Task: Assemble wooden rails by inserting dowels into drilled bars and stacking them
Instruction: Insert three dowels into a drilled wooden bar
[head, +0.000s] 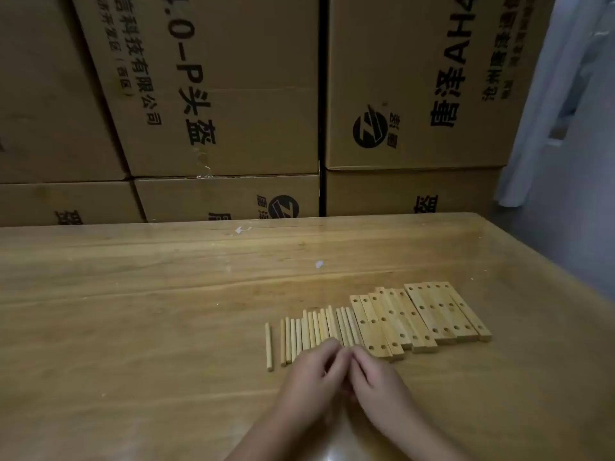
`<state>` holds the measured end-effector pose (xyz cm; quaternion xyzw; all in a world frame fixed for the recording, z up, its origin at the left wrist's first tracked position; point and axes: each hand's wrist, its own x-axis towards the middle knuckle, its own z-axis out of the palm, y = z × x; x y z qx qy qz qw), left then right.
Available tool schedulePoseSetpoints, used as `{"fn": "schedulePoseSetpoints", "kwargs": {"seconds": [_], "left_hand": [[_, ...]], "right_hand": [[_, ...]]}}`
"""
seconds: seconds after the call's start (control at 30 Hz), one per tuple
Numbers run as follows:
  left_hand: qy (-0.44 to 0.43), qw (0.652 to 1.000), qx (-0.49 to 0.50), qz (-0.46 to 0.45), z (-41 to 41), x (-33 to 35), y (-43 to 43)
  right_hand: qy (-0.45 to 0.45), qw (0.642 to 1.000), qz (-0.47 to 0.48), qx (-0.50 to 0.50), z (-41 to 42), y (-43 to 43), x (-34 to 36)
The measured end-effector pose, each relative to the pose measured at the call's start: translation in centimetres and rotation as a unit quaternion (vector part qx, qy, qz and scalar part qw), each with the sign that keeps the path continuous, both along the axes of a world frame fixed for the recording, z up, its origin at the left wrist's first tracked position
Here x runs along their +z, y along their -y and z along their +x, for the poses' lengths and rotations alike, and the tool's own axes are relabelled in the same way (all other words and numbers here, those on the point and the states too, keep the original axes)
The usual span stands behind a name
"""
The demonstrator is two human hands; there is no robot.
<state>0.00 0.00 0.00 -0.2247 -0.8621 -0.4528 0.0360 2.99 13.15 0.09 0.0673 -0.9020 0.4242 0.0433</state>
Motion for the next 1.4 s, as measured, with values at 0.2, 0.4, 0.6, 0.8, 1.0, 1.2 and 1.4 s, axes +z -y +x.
{"fn": "schedulePoseSetpoints", "kwargs": {"seconds": [0.2, 0.4, 0.6, 0.8, 1.0, 1.2, 1.4], "left_hand": [[-0.021, 0.991, 0.051, 0.119, -2.6, -1.4, -1.4], [-0.026, 0.986, 0.012, 0.164, -2.7, -1.7, -1.4], [-0.009, 0.978, -0.031, 0.208, -2.8, -1.9, -1.5], [-0.015, 0.984, -0.026, 0.177, -3.0, -2.1, -1.6], [-0.066, 0.993, -0.038, 0.092, -2.6, -2.1, -1.5], [-0.059, 0.997, -0.008, 0.045, -2.2, -1.9, -1.6], [-0.118, 0.993, -0.015, -0.007, -1.6, -1.4, -1.3]], "right_hand": [[-0.101, 0.994, -0.005, -0.029, -3.2, 0.2, -1.4], [-0.11, 0.992, -0.061, 0.001, -3.2, -0.4, -1.8], [-0.123, 0.989, -0.082, 0.019, -3.0, -0.6, -1.7], [-0.117, 0.992, -0.017, 0.037, -3.4, -1.8, -1.2], [-0.18, 0.983, 0.027, 0.003, -4.2, -3.7, -0.8], [-0.224, 0.971, 0.073, -0.032, -4.0, -3.2, -1.6], [-0.214, 0.971, 0.103, -0.019, -3.6, -3.2, -1.2]]}}
